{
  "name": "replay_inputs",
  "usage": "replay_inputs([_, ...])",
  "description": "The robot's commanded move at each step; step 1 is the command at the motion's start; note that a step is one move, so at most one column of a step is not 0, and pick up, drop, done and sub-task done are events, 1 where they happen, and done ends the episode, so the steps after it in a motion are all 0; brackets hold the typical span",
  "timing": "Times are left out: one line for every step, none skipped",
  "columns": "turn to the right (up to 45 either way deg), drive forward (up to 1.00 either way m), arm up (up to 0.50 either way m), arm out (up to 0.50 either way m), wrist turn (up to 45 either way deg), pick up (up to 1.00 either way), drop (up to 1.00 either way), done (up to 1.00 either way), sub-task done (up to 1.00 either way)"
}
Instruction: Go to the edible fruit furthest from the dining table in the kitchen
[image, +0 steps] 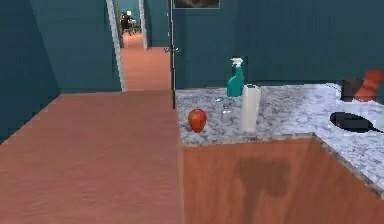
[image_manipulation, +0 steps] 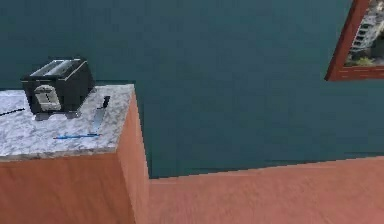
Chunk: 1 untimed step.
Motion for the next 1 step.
replay_inputs([0.0, 0.00, 0.00, 0.00, 0.0, 0.00, 0.00, 1.00, 0.00])
